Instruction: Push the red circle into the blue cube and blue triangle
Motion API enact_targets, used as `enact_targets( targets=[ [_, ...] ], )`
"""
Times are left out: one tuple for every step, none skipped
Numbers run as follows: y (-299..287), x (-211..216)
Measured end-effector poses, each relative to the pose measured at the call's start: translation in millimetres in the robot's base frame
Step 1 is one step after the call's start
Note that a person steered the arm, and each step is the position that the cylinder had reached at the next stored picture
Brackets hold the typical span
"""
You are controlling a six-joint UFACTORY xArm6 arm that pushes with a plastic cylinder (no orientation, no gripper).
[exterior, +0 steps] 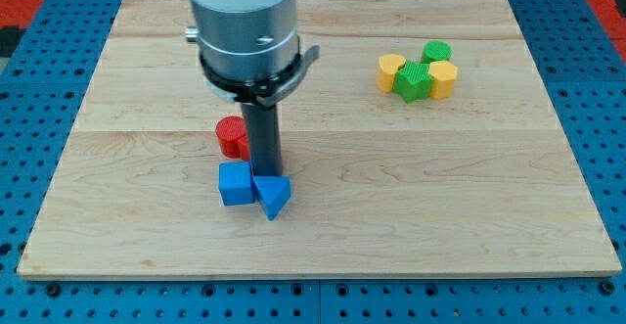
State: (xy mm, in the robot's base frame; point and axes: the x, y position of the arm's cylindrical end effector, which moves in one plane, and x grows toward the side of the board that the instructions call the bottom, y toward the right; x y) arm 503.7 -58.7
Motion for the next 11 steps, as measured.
enact_targets(
  targets=[
    [30.9, -9.2],
    [38.5, -39.9],
    [22.2, -68.2],
    [8.6, -92.7],
    [-32.9, -98.9],
    [-71.3, -78.9],
    [-52.6, -47.4],
    [-33.8, -26.9],
    [-33.8, -56.4],
    [-5.3, -74.0],
    [13.0, -36.3]
  ],
)
